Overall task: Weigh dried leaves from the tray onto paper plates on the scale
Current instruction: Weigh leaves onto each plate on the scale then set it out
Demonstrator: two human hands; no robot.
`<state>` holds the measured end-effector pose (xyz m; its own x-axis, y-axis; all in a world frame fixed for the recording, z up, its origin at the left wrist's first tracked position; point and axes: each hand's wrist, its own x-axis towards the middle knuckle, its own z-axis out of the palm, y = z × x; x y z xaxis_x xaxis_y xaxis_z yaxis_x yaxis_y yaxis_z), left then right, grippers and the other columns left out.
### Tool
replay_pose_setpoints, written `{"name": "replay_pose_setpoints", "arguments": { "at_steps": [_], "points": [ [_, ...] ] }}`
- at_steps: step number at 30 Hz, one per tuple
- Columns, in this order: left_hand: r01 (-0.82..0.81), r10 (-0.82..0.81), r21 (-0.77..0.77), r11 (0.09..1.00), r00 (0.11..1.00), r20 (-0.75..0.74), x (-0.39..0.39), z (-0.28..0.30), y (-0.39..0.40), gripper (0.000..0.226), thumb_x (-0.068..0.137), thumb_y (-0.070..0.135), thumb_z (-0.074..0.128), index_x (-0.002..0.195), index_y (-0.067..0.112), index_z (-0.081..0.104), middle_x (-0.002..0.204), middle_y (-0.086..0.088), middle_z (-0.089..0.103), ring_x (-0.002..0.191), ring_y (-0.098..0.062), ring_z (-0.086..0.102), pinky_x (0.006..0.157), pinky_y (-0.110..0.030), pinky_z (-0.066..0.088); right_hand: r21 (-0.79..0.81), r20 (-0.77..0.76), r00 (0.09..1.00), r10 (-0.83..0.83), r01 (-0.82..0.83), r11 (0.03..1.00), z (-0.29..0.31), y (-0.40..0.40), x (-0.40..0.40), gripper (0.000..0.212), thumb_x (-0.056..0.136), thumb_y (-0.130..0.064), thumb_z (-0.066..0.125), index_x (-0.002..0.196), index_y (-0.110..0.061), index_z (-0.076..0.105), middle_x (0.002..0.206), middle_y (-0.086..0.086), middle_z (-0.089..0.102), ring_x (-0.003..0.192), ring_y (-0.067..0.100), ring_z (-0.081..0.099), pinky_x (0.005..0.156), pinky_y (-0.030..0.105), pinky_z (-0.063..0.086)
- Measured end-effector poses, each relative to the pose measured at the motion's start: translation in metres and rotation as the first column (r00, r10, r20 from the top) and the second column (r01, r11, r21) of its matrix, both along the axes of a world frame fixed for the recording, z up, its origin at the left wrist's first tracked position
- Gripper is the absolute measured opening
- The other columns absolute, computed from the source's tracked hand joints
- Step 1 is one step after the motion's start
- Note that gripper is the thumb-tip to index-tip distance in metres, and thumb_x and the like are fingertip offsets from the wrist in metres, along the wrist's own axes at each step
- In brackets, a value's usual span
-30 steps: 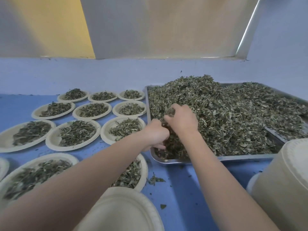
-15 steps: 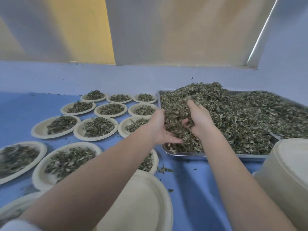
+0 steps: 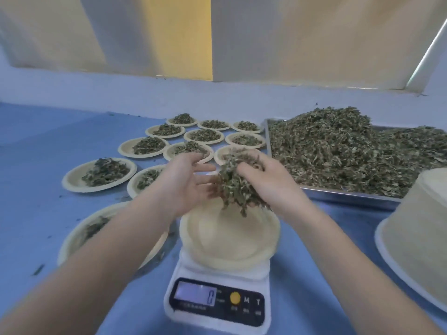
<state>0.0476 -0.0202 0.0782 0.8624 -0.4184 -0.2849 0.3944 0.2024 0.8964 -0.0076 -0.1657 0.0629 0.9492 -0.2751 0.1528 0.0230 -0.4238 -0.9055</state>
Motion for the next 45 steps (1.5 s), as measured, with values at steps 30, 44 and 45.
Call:
{"name": "replay_pose_setpoints", "arguments": {
  "at_steps": [30, 44, 45],
  "points": [
    [-0.357, 0.315, -0.120, 0.926, 0.559, 0.767, -0.057, -0.098, 0.042, 0.041, 0.088, 0.051, 0.037, 0.125, 0.038, 0.050, 0.130, 0.020, 0.057, 0.125, -0.003, 0.050, 0.106, -0.032, 0.040, -0.280, 0.108, 0.963, 0.248, -0.209, 0.937, -0.049, -0.014, -0.013, 0.033, 0.095, -0.059, 0.033, 0.121, -0.076, 0.023, 0.148, -0.032, 0.019, 0.144, -0.001, 0.010, 0.119, 0.046, 0.011],
    [-0.182, -0.037, 0.321, 0.930, 0.820, 0.572, -0.053, -0.094, 0.038, 0.063, 0.086, 0.072, 0.027, 0.144, 0.054, 0.015, 0.146, 0.037, 0.016, 0.133, 0.008, 0.019, 0.105, -0.026, 0.013, -0.048, -0.172, 0.984, -0.053, 0.045, 0.998, -0.055, 0.003, -0.030, 0.091, 0.074, -0.082, 0.011, 0.152, -0.036, 0.011, 0.159, -0.016, 0.010, 0.146, 0.010, 0.011, 0.119, 0.043, 0.010],
    [-0.166, -0.062, 0.339, 0.926, 0.819, 0.571, -0.055, -0.089, 0.038, 0.066, 0.083, 0.076, 0.024, 0.144, 0.055, 0.011, 0.148, 0.037, 0.013, 0.136, 0.006, 0.015, 0.109, -0.030, 0.011, -0.011, -0.131, 0.990, -0.060, 0.059, 0.998, -0.055, 0.005, -0.029, 0.084, 0.079, -0.080, 0.014, 0.151, -0.037, 0.014, 0.158, -0.017, 0.013, 0.145, 0.009, 0.013, 0.118, 0.042, 0.012]
  ]
}}
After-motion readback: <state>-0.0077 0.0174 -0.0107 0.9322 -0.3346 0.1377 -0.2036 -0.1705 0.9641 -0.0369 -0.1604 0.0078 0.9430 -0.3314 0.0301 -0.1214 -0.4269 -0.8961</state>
